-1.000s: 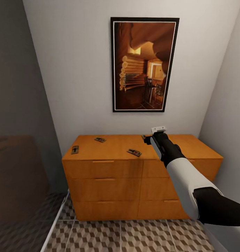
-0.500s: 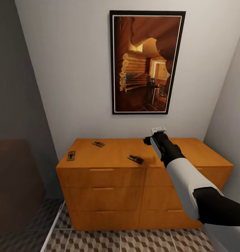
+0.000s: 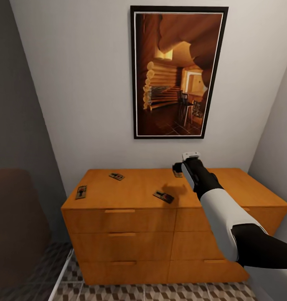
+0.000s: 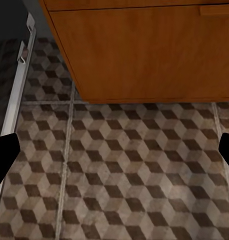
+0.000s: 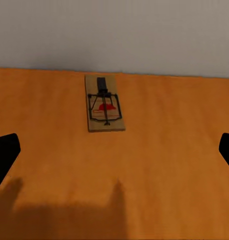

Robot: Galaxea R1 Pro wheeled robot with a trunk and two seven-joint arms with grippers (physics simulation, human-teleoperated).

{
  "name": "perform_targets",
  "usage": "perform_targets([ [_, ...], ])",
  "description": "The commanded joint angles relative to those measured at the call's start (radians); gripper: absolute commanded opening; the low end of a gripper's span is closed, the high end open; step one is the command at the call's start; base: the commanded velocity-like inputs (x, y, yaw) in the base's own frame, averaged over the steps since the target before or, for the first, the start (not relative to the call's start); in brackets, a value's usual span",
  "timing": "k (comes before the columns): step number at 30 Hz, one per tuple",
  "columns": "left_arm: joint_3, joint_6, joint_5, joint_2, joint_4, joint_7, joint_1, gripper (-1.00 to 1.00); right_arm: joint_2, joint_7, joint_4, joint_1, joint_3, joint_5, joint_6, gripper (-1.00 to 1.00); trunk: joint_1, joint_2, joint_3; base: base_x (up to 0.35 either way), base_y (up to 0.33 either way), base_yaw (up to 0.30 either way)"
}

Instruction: Take the four mousetraps from the cabinet in the bathroom and place them on the bathroom floor. Make sure all four end up on the same floor surface, and ensure that at least two of them are either under or directly next to the same bathroom sink.

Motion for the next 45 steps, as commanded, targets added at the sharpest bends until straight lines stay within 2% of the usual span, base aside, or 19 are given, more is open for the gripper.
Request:
perform_targets([
  [1,-0.001,-0.003,0.000,0.000,0.001,0.002,-0.001,1.00,0.000,0.005,-0.001,-0.001,-0.006,0.003,0.002,1.00,0.000,-0.001,-0.001,0.038,0.000,0.000],
  [7,-0.001,-0.003,0.000,0.000,0.001,0.002,-0.001,1.00,-0.001,0.047,0.002,-0.001,-0.052,-0.004,-0.011,1.00,0.000,-0.001,-0.001,0.019,0.000,0.000],
  [13,-0.001,-0.003,0.000,0.000,0.001,0.002,-0.001,1.00,-0.003,0.069,0.010,-0.001,-0.071,-0.006,-0.017,1.00,0.000,-0.001,-0.001,0.005,0.000,0.000],
  [30,-0.001,-0.003,0.000,0.000,0.001,0.002,-0.001,1.00,-0.004,0.075,0.014,0.000,-0.076,-0.006,-0.021,1.00,0.000,-0.001,-0.001,0.000,0.000,0.000],
  [45,-0.001,-0.003,0.000,0.000,0.001,0.002,-0.001,1.00,-0.025,0.075,0.015,0.002,-0.076,-0.007,-0.033,1.00,0.000,-0.001,-0.001,0.000,0.000,0.000],
])
